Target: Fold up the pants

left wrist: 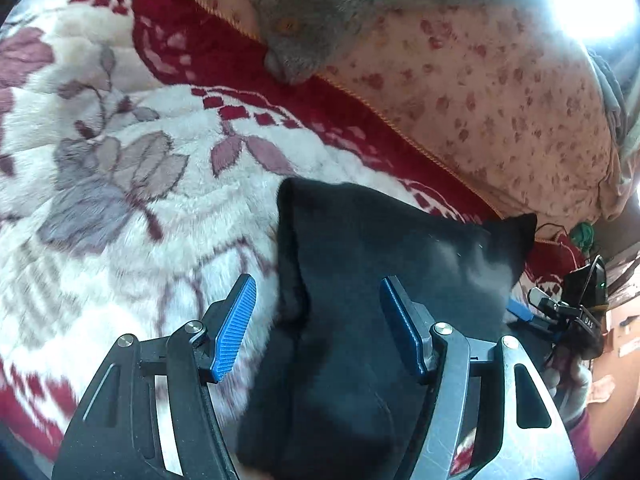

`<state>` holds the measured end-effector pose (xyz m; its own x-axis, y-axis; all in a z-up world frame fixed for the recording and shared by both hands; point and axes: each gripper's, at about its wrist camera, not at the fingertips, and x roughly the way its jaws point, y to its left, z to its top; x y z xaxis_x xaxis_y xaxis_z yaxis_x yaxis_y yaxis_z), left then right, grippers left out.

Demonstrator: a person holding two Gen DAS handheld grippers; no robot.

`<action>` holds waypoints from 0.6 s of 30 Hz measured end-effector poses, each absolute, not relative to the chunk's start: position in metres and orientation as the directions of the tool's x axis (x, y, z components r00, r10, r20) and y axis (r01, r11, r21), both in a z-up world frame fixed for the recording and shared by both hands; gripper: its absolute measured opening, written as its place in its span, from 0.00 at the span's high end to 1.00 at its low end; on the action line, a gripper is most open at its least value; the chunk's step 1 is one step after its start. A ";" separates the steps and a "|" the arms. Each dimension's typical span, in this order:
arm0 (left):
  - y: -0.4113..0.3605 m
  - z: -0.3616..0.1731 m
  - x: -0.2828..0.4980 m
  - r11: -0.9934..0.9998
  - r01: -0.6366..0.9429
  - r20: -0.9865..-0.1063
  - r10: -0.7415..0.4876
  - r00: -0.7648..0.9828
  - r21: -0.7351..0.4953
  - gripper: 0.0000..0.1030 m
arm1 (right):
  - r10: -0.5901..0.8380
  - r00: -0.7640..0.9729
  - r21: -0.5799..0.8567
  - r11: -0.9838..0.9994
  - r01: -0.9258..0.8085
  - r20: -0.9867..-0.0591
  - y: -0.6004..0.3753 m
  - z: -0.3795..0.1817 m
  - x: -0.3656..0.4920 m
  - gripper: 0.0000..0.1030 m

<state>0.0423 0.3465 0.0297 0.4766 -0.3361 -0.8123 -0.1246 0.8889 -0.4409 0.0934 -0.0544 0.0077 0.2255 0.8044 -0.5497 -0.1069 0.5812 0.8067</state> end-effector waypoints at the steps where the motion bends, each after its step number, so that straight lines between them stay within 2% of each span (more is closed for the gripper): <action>1: 0.350 0.027 0.049 0.885 -0.128 -0.812 -0.344 0.471 -0.449 0.37 | 0.814 0.226 0.822 0.563 -0.086 -0.535 -0.055 0.002 0.097 0.42; 8: 0.345 0.010 0.083 0.890 -0.103 -0.827 -0.363 0.429 -0.444 0.37 | 0.835 0.190 0.837 0.539 -0.095 -0.516 -0.037 -0.013 0.115 0.42; 9: 0.340 0.012 0.085 0.904 -0.074 -0.833 -0.354 0.425 -0.421 0.43 | 0.841 0.196 0.837 0.532 -0.129 -0.504 -0.033 -0.010 0.117 0.48; 10: 0.335 0.014 0.088 0.918 -0.046 -0.841 -0.340 0.420 -0.394 0.67 | 0.838 0.205 0.829 0.538 -0.151 -0.506 -0.030 -0.009 0.118 0.54; 11: 0.331 0.016 0.091 0.929 -0.027 -0.849 -0.325 0.415 -0.369 0.75 | 0.830 0.215 0.817 0.551 -0.170 -0.515 -0.027 -0.008 0.120 0.64; 12: 0.328 0.019 0.094 0.935 -0.004 -0.853 -0.322 0.411 -0.354 0.81 | 0.824 0.233 0.807 0.560 -0.188 -0.517 -0.025 -0.007 0.123 0.67; 13: 0.324 0.024 0.099 0.943 0.021 -0.856 -0.312 0.411 -0.333 0.86 | 0.829 0.246 0.813 0.550 -0.192 -0.502 -0.025 -0.006 0.127 0.68; 18: 0.318 0.043 0.126 0.966 0.095 -0.848 -0.256 0.464 -0.240 0.88 | 0.846 0.292 0.832 0.513 -0.213 -0.447 -0.017 0.006 0.153 0.71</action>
